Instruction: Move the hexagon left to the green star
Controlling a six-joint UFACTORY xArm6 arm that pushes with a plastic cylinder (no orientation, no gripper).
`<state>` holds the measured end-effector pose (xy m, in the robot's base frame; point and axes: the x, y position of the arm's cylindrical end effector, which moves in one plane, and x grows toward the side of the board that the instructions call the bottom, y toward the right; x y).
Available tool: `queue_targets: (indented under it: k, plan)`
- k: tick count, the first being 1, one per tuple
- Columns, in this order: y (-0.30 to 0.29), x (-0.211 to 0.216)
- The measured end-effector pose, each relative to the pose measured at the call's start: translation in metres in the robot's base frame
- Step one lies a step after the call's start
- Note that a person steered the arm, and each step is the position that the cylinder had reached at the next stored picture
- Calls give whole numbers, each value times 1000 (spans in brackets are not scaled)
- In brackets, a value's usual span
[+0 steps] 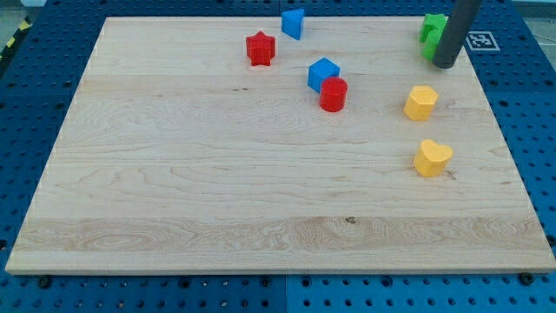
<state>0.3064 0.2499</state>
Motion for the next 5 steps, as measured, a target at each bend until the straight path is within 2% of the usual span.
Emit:
queue_targets:
  k: [1, 3, 4, 5]
  plan:
    - [13, 13]
    - [68, 96]
    - [63, 137]
    - [26, 148]
